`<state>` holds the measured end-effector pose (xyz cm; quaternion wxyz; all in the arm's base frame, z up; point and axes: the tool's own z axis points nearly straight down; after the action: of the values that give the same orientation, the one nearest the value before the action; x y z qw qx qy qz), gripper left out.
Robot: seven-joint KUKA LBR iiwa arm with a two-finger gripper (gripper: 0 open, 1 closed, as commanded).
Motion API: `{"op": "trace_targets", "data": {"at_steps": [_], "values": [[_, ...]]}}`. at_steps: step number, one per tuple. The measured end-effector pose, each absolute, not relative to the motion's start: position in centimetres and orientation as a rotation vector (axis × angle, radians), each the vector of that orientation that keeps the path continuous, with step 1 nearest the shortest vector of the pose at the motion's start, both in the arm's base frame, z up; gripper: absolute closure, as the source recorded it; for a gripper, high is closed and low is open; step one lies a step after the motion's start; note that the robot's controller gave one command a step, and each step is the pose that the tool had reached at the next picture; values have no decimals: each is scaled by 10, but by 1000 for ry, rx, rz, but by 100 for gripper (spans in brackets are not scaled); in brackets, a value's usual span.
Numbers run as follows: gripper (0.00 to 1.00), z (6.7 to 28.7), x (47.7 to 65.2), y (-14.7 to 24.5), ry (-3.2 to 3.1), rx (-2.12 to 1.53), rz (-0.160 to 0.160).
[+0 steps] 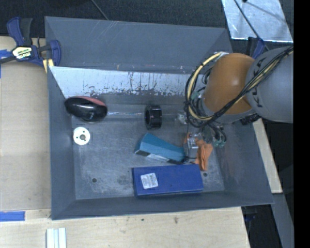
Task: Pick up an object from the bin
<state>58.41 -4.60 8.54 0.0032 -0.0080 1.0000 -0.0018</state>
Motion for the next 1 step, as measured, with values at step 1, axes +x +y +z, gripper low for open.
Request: {"op": "trace_targets", "data": {"at_steps": [1], "values": [[0,86,585,-43,3129,-25,-3]]}}
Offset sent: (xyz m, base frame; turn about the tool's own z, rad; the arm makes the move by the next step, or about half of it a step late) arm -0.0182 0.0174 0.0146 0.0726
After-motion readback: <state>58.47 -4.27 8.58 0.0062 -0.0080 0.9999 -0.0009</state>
